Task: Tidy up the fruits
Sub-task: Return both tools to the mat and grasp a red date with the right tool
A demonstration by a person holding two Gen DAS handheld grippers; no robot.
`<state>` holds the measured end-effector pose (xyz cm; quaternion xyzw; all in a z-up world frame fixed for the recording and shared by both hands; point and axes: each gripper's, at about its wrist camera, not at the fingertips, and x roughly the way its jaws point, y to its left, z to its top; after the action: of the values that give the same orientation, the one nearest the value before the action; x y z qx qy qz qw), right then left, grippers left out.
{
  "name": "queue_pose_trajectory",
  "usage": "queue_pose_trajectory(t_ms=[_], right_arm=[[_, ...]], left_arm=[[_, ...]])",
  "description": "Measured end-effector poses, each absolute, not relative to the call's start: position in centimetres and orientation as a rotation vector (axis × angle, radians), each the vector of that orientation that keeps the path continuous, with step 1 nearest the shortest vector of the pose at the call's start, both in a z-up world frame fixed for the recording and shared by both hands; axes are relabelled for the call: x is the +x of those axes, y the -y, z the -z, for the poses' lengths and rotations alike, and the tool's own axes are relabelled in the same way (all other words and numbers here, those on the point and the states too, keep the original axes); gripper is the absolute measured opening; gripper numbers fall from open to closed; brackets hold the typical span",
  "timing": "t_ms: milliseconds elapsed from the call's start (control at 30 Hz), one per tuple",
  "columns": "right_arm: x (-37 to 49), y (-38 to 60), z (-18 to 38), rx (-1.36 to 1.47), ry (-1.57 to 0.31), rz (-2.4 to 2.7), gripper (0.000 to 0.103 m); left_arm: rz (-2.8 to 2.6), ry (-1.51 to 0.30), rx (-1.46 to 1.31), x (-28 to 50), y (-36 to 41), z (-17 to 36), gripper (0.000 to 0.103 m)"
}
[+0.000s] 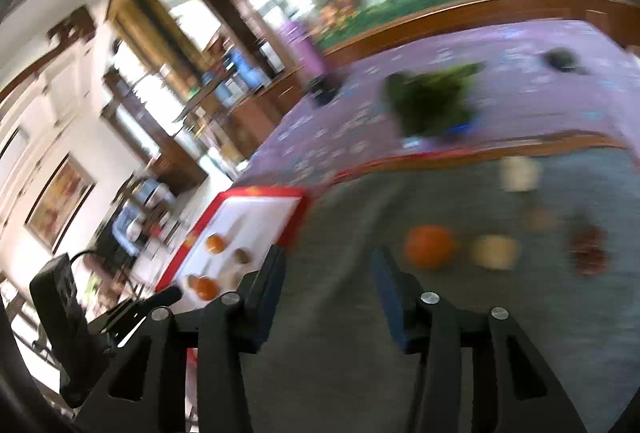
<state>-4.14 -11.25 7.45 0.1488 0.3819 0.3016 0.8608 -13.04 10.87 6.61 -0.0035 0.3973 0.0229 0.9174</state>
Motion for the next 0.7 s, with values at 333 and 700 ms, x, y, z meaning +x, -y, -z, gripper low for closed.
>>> queue_pose_trajectory(t_ms=[333,700], right_arm=[[-4.1,22.9,-6.3,0.426,-0.796,-0.497,0.051],[-3.0,23.8,-4.8,0.36,-0.828,-0.452,0.051]], left_arm=[[0.039,-0.839,0.108,-11.4,-3.6,-6.6,0.073],[0.092,-0.86,0.149,-9.5,-0.4,-6.0,0.073]])
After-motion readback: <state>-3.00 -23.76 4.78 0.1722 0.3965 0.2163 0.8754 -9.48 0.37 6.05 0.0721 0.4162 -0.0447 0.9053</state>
